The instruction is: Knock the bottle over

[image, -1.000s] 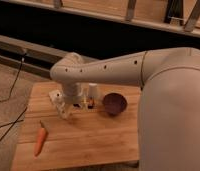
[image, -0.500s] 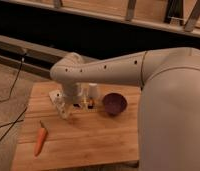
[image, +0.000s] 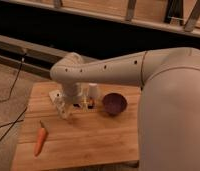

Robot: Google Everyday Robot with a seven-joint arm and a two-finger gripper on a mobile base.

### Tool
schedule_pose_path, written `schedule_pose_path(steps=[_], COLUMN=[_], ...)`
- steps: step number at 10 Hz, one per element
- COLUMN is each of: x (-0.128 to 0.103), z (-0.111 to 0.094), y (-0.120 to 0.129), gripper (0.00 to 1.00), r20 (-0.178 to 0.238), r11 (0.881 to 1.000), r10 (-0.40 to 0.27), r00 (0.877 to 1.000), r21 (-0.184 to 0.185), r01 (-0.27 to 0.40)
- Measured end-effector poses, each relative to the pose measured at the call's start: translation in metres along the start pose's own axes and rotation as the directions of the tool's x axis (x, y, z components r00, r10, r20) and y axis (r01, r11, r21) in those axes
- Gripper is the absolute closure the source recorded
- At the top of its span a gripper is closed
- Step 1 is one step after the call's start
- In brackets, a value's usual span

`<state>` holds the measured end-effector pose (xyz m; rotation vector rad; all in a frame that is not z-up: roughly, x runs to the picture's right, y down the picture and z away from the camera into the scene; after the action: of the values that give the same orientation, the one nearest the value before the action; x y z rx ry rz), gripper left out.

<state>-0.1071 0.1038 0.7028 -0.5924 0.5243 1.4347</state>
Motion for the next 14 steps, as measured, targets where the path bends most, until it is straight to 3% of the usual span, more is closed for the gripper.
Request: schedule_pose_path(steps=[7,8,9,10,11,14], x=[0.0,-0.002,-0.008,-0.022,-0.03,-0.062], z=[0.0,0.002,0.005,0.012,0.015,0.03], y=[0.0,-0.004,-0.011,-0.022,-0.026,-0.018], gripper=[0.35,0.35,0.35,0.35,0.35,0.35], r20=[0.0,-0.005,-0.005,-0.004,0.0,0.025], r11=[1.0,1.0,0.999,0.996,0.993,0.981], r10=[0.0,-0.008,-0.015,-0.025,-0.031,-0.06], r00=[1.0,1.0,1.0,1.0,1.0,0.998], r21=[0.0,0.013,0.035,0.087,0.114,0.184], r01=[0.0,0.008,0.015,0.025,0.031,0.054])
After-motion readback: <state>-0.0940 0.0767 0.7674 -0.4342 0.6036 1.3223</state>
